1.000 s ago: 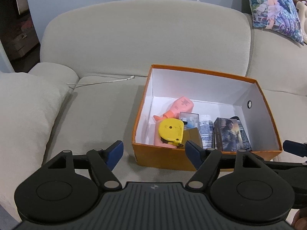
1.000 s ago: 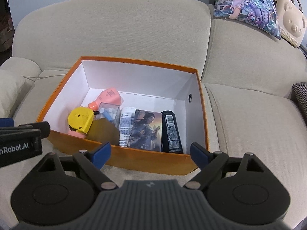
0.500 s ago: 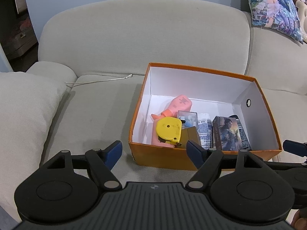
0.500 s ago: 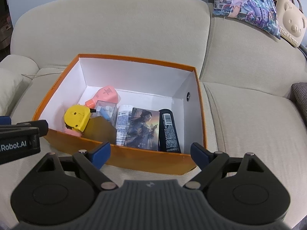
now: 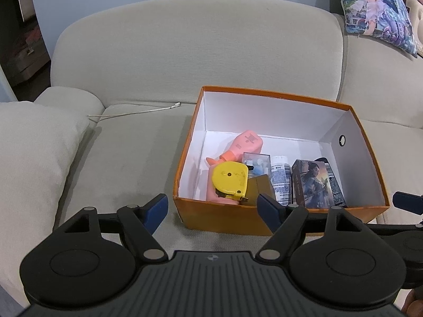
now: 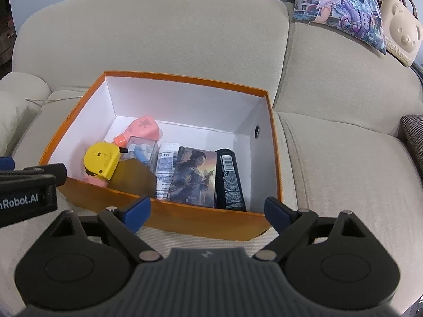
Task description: Organize rigid objects
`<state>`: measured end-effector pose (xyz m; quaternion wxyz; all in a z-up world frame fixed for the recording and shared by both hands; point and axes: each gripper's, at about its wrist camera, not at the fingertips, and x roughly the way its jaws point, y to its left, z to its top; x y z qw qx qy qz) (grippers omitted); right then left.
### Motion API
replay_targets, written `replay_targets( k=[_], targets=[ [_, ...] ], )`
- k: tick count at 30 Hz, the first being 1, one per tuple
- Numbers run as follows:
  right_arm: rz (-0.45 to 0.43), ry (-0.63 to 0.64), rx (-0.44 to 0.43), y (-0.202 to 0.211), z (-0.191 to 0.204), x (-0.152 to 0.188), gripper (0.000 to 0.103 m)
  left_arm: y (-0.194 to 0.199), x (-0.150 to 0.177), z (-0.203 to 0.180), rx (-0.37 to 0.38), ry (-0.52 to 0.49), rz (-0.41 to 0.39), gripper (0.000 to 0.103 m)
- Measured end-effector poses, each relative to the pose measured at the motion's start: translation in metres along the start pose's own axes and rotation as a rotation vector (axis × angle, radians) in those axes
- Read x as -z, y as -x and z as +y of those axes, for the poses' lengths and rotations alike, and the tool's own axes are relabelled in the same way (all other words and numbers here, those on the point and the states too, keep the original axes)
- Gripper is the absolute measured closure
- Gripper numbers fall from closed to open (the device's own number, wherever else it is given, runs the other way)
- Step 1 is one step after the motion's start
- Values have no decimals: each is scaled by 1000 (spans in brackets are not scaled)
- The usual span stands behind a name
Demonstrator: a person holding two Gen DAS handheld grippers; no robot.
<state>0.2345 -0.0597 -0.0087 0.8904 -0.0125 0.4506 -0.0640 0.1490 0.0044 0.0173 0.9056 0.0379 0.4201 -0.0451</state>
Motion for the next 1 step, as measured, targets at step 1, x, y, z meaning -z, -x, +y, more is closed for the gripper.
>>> replay_targets(
  k=[1],
  targets=[
    [0, 0, 0, 0, 0, 0, 9, 0, 0, 0, 0, -3, -2, 13]
  ],
)
